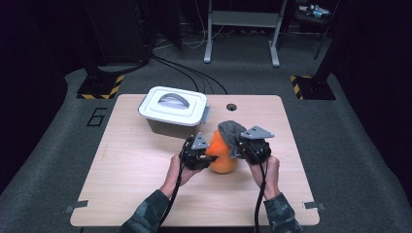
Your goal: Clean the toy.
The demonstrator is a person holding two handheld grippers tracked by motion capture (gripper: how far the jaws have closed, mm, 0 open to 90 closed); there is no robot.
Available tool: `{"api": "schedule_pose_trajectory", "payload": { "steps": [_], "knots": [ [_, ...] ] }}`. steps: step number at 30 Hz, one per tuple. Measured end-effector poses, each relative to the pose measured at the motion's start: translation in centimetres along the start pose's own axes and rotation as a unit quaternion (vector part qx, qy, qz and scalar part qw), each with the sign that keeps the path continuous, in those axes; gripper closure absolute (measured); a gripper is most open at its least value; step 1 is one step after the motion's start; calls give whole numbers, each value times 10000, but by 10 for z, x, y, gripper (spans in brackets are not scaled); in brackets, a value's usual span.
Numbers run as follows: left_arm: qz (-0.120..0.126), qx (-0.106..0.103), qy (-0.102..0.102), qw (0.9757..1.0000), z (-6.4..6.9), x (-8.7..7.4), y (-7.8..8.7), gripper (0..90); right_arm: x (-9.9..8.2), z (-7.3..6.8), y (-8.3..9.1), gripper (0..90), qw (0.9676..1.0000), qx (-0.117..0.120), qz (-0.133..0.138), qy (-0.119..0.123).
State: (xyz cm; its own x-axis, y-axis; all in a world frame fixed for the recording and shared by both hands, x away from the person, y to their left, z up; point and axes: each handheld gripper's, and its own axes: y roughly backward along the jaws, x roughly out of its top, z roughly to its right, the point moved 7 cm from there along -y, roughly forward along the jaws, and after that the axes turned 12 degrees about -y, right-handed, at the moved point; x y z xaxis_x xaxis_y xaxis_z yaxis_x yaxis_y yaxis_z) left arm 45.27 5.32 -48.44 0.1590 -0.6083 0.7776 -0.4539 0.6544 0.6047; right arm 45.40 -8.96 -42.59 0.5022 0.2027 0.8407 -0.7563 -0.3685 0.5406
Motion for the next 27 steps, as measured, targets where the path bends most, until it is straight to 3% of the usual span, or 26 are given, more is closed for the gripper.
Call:
{"api": "schedule_pose_trajectory", "payload": {
  "steps": [2, 4, 6, 9, 12, 15, 19, 23, 27],
  "knots": [
    [-33, -9, -99, 9999, 3, 1, -3, 661, 2, -11, -7, 824, 9997, 47, -131, 209],
    [-45, -17, -84, 10000, 3, 0, -5, 641, -1, -13, -17, 826, 9986, -98, -379, 367],
    [-3, 10, 2, 10000, 2, -1, -7, 588, -6, -8, -25, 829, 9982, -145, -530, 229],
    [273, 185, 424, 9986, 0, -4, -10, 439, -18, 4, -36, 831, 9974, -267, -665, 5],
    [575, 303, 885, 9940, 0, -7, -10, 365, -25, 11, -40, 831, 9968, -318, -721, -99],
    [748, 358, 1366, 9871, 7, -15, -14, 318, -29, 14, -41, 831, 9968, -309, -718, -149],
    [891, 498, 1531, 9829, 13, -18, -24, 352, -32, 16, -43, 831, 9969, -330, -685, -183],
    [877, 477, 1263, 9870, 13, -14, -25, 601, -33, 18, -41, 831, 9968, -380, -670, -212],
    [721, 421, 906, 9924, 10, -9, -19, 691, -29, 21, -33, 829, 9974, -361, -579, -225]
  ]
}}
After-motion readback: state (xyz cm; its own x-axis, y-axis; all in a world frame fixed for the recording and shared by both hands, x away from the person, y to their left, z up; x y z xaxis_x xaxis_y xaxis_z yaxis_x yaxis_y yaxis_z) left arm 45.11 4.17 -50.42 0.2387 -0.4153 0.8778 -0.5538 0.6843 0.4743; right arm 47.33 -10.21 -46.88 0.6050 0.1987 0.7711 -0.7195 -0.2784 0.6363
